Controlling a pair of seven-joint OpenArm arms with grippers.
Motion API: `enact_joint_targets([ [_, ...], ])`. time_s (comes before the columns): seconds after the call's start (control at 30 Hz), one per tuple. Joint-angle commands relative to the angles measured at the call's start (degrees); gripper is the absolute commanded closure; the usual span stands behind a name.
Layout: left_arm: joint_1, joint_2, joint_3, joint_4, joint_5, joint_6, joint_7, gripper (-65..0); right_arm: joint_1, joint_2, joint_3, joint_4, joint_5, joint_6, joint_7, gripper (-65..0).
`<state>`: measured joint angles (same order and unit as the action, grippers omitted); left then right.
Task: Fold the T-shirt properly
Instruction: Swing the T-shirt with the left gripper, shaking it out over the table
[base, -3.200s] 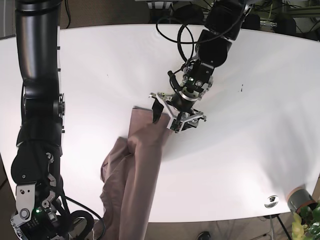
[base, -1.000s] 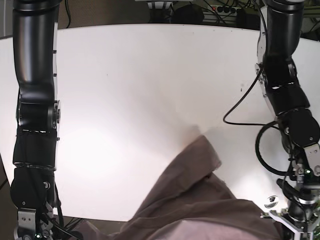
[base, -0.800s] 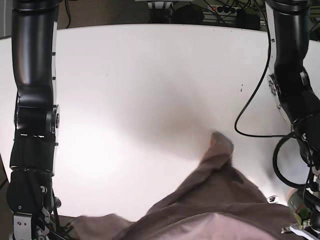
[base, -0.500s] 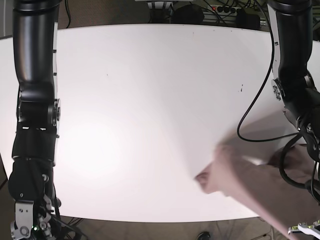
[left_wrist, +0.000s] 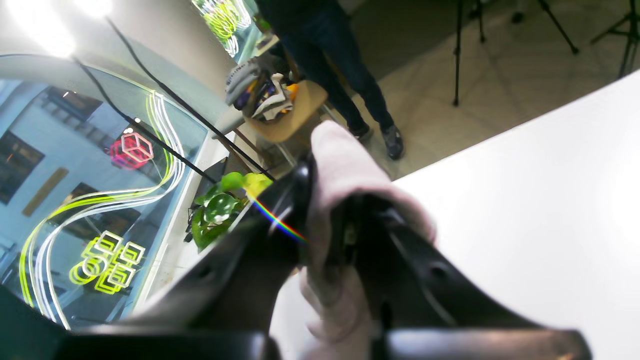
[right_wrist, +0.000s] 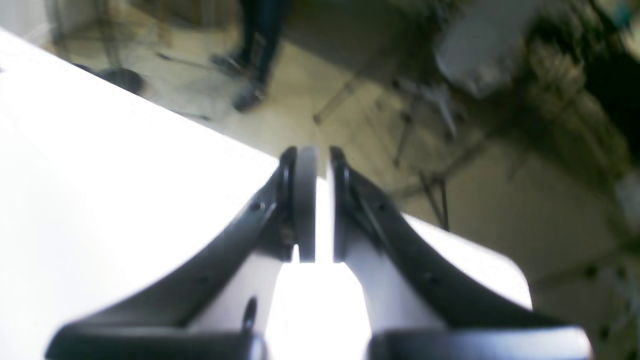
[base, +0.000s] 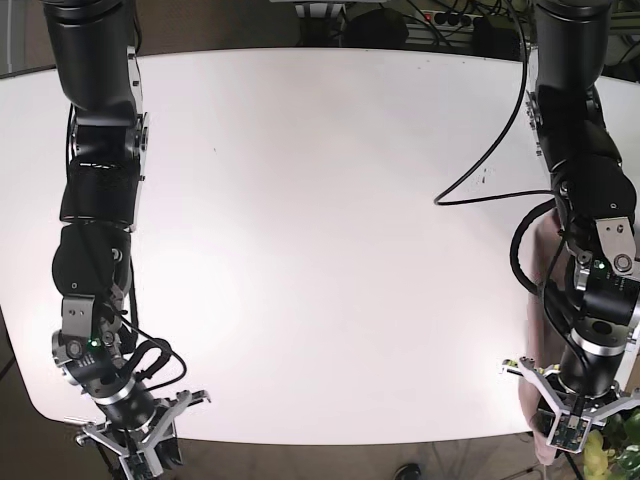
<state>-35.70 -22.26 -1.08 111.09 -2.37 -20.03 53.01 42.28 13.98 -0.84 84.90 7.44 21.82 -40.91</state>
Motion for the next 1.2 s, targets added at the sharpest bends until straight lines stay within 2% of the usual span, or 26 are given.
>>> enact_joint_targets([
  [0.0,-2.3,-0.6,1.0,1.2,0.2,0.5,-2.1,0.0,1.2,0.0,1.4,1.1,0.6,-0.24,2.1,-2.7],
  [0.13,-6.3,1.3,5.2,1.2,0.4,0.6,-2.0,0.0,0.0,0.0,3.8,1.2,0.6,-0.24,2.1,-2.7],
  [0.3,-12.4,5.3,9.2,1.0,6.8,0.1,-2.0,0.0,0.0,0.0,6.4,1.0,0.6,0.29,2.0,-2.7],
  [0.47,-14.5,8.2,10.8,1.0,8.4,-2.8,-0.7,0.0,0.0,0.0,6.4,1.3,0.6,0.29,1.9,-2.7],
  [0.63,-11.0,9.6,10.1,1.0,9.4,-2.8,0.4,0.0,-0.8,0.0,6.8,0.9,0.6,0.29,1.9,-2.7],
  [0.8,-5.9,9.6,3.7,0.9,9.4,-2.9,0.2,0.0,-4.1,-0.5,8.6,0.9,1.0,0.20,1.9,-4.4],
  [0.87,-5.0,9.5,1.6,0.8,9.4,-2.9,0.2,0.0,-6.1,-0.7,10.6,1.3,1.1,0.29,1.8,-10.9],
  [0.93,-3.8,8.2,0.8,0.4,9.5,-2.9,0.2,0.0,-8.3,-1.1,13.4,1.3,2.7,0.37,0.9,-23.0],
  [1.03,-2.7,5.9,0.7,-1.2,9.5,-2.9,0.1,0.0,-11.9,-1.3,16.6,1.3,10.1,0.46,-0.6,-38.5],
  [1.17,-2.3,5.2,0.4,-3.8,9.4,-2.9,0.1,0.0,-17.6,-0.7,16.8,1.3,19.9,1.08,-1.2,-49.6],
])
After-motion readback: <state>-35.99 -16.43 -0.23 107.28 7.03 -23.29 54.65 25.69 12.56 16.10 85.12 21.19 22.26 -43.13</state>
